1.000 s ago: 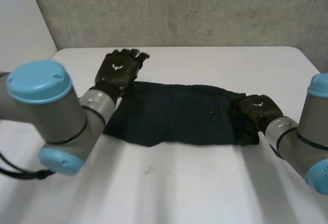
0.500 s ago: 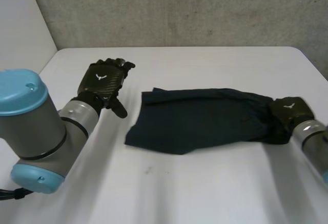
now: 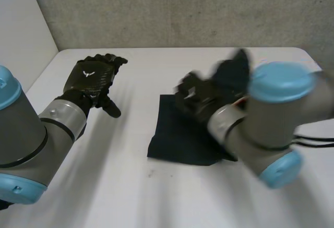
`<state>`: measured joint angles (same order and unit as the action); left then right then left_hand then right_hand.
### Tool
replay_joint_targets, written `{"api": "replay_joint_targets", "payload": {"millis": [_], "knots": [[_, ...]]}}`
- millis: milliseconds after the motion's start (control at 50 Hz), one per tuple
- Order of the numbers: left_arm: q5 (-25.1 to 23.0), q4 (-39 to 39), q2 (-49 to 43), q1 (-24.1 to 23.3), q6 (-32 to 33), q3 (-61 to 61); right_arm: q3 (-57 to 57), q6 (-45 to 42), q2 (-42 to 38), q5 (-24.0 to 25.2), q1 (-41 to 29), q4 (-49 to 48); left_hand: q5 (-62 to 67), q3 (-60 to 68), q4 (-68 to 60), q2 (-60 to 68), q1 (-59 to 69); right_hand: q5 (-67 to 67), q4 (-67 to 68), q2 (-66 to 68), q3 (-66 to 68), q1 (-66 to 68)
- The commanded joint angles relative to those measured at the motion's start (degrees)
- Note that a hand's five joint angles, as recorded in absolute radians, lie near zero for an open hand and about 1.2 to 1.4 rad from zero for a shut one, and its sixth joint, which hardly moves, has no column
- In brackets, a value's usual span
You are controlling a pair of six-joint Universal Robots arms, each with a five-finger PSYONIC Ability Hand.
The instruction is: Fold the shorts.
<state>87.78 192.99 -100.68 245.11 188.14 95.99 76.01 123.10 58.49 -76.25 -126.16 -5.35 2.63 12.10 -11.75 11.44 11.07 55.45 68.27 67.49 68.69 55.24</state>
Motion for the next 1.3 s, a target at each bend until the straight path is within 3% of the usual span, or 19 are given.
{"api": "replay_joint_targets", "payload": {"millis": [20,80,100,120,180,200,280,360,560,720,820,960,1080,1220,1300], "knots": [[0.0,0.4,-0.3,-0.3,-0.2,-3.3,0.6,0.6,-5.9,12.5,-3.8,0.3,-2.6,-2.1,1.8,-1.4,-1.1,14.5,11.7,12.5,11.3,24.8],[0.0,0.4,-0.4,-0.5,-0.6,-5.0,0.5,1.4,-4.6,13.1,-3.5,0.2,-2.6,-2.1,1.8,-1.4,-1.1,-25.6,-28.4,-27.7,-28.9,-15.4],[0.0,0.5,-0.7,-0.5,-0.8,-5.6,0.5,2.7,-2.8,12.4,-3.4,0.2,-2.6,-2.1,1.8,-1.4,-1.1,-49.7,-52.6,-51.8,-53.0,-39.5],[0.0,0.5,-1.2,-0.6,-1.8,-7.5,0.4,6.0,-0.9,10.8,-3.1,0.0,-2.6,-2.1,1.8,-1.4,-1.1,-55.5,-58.3,-57.5,-58.7,-45.2],[0.1,0.5,-3.5,-0.9,-3.5,-10.6,-0.1,14.6,1.1,7.8,-1.8,-0.3,-2.6,-2.1,1.7,-1.4,-1.0,-55.5,-58.3,-57.5,-58.7,-45.2],[0.1,0.5,-4.4,-1.0,-4.1,-11.6,-0.2,22.2,2.3,6.3,0.8,-0.7,-2.6,-2.1,1.7,-1.4,-1.0,-55.5,-58.3,-57.5,-58.7,-45.2],[0.0,-0.4,-10.5,-2.7,-6.9,-18.3,-0.6,37.6,6.1,3.0,6.3,-1.1,-1.4,-0.9,0.5,-0.2,0.1,-55.5,-58.3,-57.5,-58.7,-45.2],[0.0,-4.0,-16.6,-6.4,-8.0,-23.1,-2.1,46.2,4.7,2.6,8.5,0.9,-1.2,-0.7,0.4,-0.1,0.3,-55.5,-58.3,-57.5,-58.7,-45.2],[1.2,-16.4,-29.7,-11.1,-8.9,-33.8,-10.4,46.0,-7.2,1.9,10.9,13.2,-0.6,0.0,-0.3,0.6,1.0,-55.5,-58.3,-57.5,-58.7,-45.2],[11.6,-25.2,-36.9,-11.9,-7.5,-36.8,-12.5,45.6,-13.0,-1.2,11.0,14.8,-0.1,0.5,-0.8,1.1,1.5,-55.5,-58.3,-57.5,-58.7,-45.2],[13.7,-27.6,-37.7,-12.4,-5.3,-36.5,-12.9,42.2,-14.5,-2.3,11.0,17.3,-0.2,0.3,-0.7,1.0,1.3,-55.5,-58.3,-57.5,-58.7,-45.2],[13.4,-27.6,-33.8,-14.2,-4.4,-36.4,-12.8,38.8,-12.2,-3.0,10.9,18.2,-0.6,0.0,-0.3,0.6,1.0,-55.5,-58.3,-57.5,-58.7,-45.2],[13.4,-27.6,-24.9,-14.7,-4.5,-36.1,-10.5,40.5,-1.4,-4.5,10.9,15.8,-1.1,-0.5,0.2,0.1,0.5,-55.5,-58.3,-57.5,-58.7,-45.2],[13.6,-27.4,-9.2,-13.1,-4.9,-34.2,-8.4,46.4,12.0,-10.5,11.1,10.3,-1.6,-1.0,0.7,-0.4,0.0,-55.5,-58.3,-57.5,-58.7,-45.2],[13.7,-27.8,-1.5,-7.5,-4.9,-32.4,-7.6,46.7,17.4,-16.8,12.7,11.1,-1.2,-0.7,0.4,-0.1,0.3,-55.5,-58.3,-57.5,-58.7,-45.2]]}}
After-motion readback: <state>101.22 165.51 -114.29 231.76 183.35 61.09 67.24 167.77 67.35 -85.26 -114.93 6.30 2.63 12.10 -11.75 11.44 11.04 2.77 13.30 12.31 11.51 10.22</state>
